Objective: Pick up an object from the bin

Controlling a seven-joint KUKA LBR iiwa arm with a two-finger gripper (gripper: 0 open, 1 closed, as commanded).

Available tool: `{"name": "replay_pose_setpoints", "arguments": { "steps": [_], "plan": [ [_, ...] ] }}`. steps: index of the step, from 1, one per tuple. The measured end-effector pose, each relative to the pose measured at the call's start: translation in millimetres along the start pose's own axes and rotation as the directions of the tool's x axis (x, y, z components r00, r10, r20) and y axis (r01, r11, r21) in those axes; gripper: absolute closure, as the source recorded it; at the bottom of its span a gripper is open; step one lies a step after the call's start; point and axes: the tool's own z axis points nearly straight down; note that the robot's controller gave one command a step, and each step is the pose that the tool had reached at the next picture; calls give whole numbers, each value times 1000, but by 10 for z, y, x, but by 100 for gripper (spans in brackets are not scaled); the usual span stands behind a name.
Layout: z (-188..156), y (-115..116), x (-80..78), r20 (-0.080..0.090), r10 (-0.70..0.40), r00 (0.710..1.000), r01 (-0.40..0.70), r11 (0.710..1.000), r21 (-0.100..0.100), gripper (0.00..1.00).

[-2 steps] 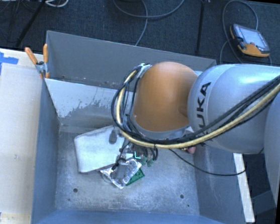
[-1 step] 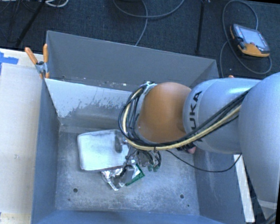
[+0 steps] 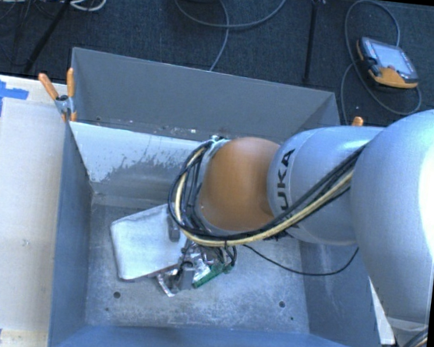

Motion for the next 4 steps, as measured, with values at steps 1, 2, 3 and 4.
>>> {"name": "replay_pose_setpoints", "arguments": {
  "steps": [1,2,3,4],
  "plan": [
    [34,201,155,-10,52,999,-52,999,-1,0],
    [78,736,40,-30,-136,990,136,991,5,0],
    [90,1015,10,-32,-26,999,26,1000,6,0],
    [60,972,240,-18,-273,962,273,962,-5,0]
  ]
}}
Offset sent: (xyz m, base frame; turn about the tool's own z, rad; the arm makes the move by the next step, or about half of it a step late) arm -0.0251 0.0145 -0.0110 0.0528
